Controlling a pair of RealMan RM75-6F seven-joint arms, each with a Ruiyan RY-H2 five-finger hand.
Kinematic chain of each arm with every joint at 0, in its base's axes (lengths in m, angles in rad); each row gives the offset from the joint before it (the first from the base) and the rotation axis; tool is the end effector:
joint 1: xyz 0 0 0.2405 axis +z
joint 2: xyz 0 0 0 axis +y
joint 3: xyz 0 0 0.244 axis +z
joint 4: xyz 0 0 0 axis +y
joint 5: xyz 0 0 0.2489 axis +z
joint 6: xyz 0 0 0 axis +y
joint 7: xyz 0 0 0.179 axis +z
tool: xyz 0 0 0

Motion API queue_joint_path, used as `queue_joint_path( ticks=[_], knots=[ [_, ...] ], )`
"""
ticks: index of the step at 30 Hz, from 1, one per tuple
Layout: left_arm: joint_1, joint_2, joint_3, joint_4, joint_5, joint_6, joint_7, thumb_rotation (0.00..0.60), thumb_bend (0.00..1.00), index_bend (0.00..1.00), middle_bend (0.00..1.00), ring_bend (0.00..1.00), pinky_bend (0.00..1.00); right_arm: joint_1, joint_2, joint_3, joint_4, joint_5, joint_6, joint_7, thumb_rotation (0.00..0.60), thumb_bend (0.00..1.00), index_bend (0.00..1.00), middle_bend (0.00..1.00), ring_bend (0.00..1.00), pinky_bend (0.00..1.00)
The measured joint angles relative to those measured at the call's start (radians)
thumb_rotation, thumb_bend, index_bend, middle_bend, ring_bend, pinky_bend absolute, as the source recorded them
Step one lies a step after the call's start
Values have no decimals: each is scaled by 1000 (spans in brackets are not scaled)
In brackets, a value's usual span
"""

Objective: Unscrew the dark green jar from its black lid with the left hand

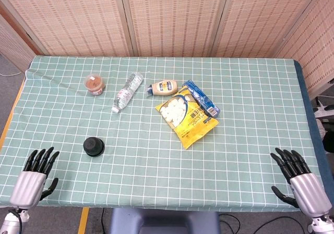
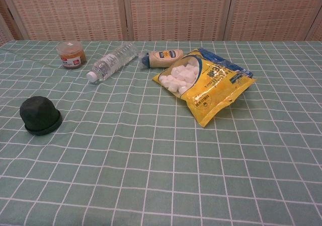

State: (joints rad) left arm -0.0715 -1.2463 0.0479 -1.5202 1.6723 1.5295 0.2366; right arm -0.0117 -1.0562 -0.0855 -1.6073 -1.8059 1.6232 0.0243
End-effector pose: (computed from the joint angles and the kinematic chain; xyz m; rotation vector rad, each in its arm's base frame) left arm -0.2983 0.1872 0.0654 -1.6118 -0.7076 -0.8146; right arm -0.2943 -0.1495 0.1166 1.5992 -0.8379 0.9728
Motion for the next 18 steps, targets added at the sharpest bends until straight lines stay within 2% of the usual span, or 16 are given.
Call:
queue_joint_path(
  ticks=[5, 9, 12, 16, 18],
  knots=[
    [-55, 25, -7, -38, 41, -46, 10, 600, 389, 0, 0, 0, 0, 7, 2, -4, 2, -8, -8, 22, 600, 182, 0, 0, 0, 0],
    [-127, 67, -22, -111, 30, -166, 9, 600, 388, 0, 0, 0, 0, 9, 18, -13, -4, -22, -5, 53, 600, 181, 0, 0, 0, 0],
    [-199, 101, -48, -190, -25, -306, 12, 600, 388, 0, 0, 0, 0, 11, 32, -22, -6, -34, -3, 80, 600, 181, 0, 0, 0, 0],
    [-305, 131, -102, -271, -185, -497, 26, 600, 387, 0, 0, 0, 0, 21, 49, -34, -9, -42, -21, 100, 600, 181, 0, 0, 0, 0],
    [-348, 137, -124, -294, -273, -552, 40, 600, 388, 0, 0, 0, 0, 25, 53, -34, -10, -40, -29, 102, 600, 181, 0, 0, 0, 0]
  ],
)
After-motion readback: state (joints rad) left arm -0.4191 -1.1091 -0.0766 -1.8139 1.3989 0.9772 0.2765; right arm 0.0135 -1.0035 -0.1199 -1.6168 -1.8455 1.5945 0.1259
